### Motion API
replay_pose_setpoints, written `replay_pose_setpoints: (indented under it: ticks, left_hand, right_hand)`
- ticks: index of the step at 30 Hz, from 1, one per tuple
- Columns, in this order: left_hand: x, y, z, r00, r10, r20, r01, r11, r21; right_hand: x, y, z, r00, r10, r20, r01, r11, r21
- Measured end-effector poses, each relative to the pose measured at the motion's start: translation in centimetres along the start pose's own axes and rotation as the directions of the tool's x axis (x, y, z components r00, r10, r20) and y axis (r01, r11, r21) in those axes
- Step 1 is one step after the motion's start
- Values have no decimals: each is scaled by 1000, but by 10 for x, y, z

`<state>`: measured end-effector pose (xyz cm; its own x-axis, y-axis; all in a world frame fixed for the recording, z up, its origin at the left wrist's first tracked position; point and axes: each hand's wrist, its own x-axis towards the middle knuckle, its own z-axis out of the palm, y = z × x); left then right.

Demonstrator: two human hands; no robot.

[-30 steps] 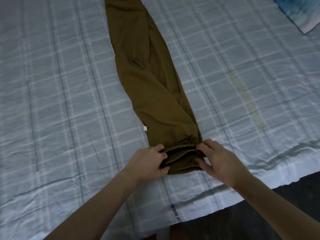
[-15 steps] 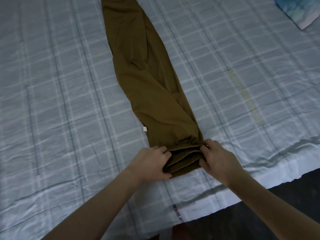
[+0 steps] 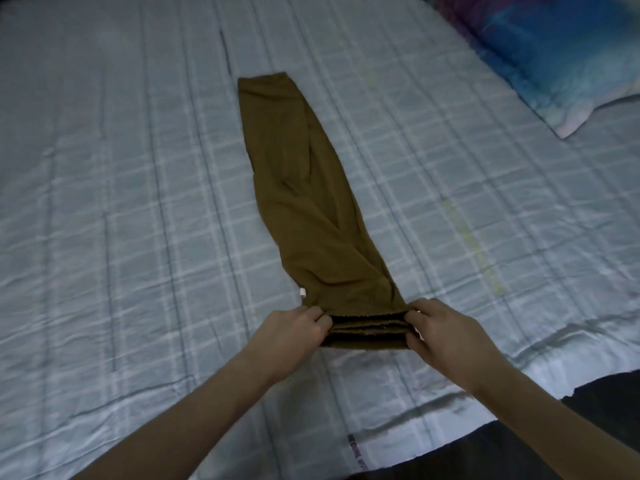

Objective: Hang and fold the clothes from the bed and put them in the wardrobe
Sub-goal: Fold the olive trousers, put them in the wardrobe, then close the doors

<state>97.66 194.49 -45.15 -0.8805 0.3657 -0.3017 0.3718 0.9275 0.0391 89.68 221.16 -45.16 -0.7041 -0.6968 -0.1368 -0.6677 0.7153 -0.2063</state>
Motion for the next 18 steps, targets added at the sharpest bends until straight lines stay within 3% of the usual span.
replay_pose_setpoints:
  ticks: [5, 9, 14, 18]
  left_hand:
    - [-27, -41, -106, 997, -82, -1, 82, 997, 8]
    - [-35, -89, -229, 984, -178, 4, 178, 984, 18]
    - [-58, -145, -417, 942, -260, -210, 281, 956, 80]
    - [-104, -161, -534, 822, -239, -517, 347, 930, 122]
  right_hand:
    - [36, -29, -95, 997, -48, 53, 52, 997, -63]
    - [95, -64, -220, 996, -35, 80, 48, 984, -173]
    - [152, -106, -417, 989, -47, -141, 10, 967, -254]
    - [151, -136, -535, 897, -127, -423, -2, 956, -292]
